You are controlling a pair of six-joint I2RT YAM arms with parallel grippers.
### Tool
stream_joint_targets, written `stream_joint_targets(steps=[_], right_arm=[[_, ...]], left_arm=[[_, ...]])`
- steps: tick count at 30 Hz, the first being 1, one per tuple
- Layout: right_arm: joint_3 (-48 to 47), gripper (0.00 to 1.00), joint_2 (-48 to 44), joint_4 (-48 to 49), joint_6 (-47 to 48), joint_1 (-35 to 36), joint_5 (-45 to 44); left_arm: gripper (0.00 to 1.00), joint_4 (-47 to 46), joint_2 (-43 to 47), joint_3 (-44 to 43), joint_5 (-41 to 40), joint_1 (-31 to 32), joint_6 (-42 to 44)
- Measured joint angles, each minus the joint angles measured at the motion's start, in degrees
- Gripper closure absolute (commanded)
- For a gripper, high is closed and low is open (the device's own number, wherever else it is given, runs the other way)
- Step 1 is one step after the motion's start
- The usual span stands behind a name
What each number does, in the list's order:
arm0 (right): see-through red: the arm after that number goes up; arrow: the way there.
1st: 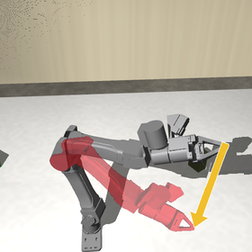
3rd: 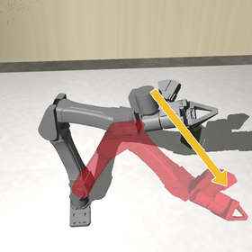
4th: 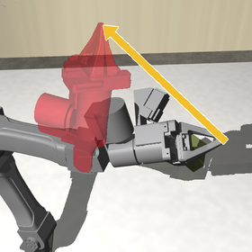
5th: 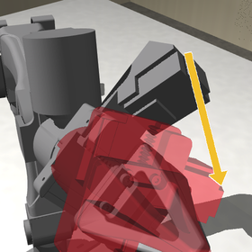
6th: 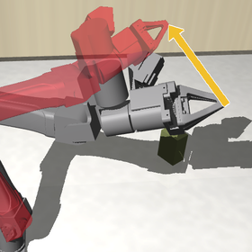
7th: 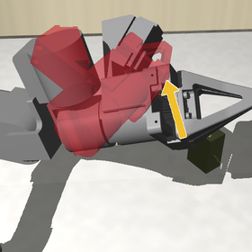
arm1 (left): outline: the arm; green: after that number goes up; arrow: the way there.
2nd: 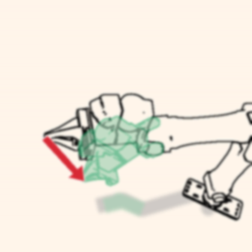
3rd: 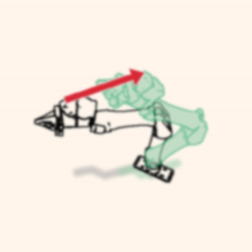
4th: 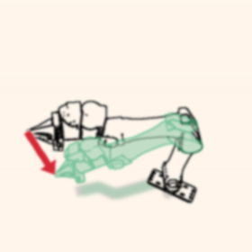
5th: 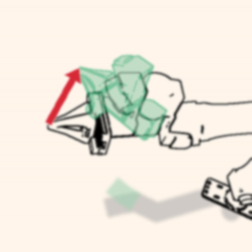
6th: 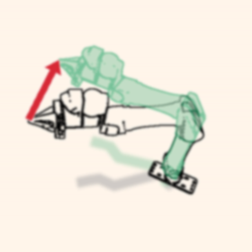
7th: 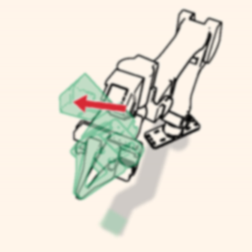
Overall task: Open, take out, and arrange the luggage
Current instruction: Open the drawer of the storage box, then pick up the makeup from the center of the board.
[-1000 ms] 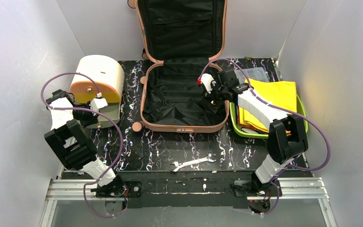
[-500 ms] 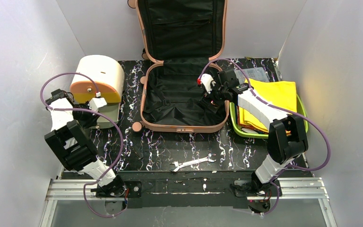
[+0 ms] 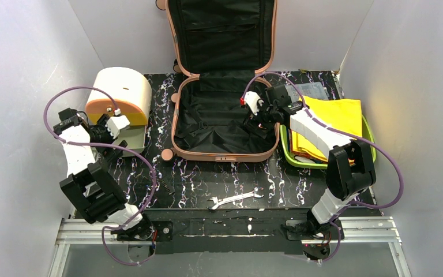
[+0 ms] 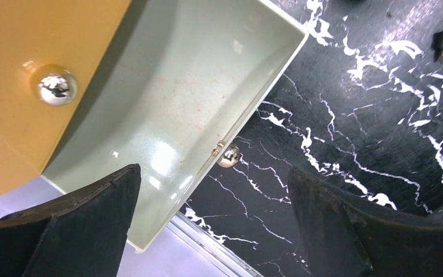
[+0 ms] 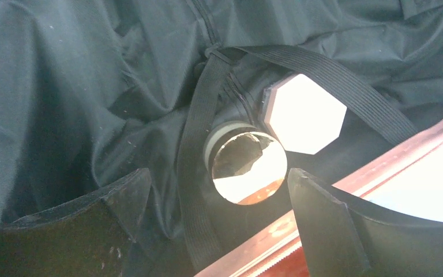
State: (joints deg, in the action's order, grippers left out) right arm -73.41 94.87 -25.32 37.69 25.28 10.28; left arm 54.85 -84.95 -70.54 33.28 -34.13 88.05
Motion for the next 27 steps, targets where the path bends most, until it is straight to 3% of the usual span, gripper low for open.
stream_joint_targets(steps=[12,19,27], right_arm=[[-7.32,0.02,3.87,-0.68,0.15,0.15,-10.12],[-11.72,0.02,11.47,-3.04,-1.86,-0.07,-10.36],[-12.24,0.03,12.13,-6.49,-2.97,-1.33,-7.63]], left_arm=[[0.02,0.0,6.69,-0.04,7.04,-0.04,-13.49],[0.02,-0.02,17.0,4.61,10.54,-0.2,-19.12],[0.02,0.0,28.63,10.1,11.89,-0.24,-25.51]])
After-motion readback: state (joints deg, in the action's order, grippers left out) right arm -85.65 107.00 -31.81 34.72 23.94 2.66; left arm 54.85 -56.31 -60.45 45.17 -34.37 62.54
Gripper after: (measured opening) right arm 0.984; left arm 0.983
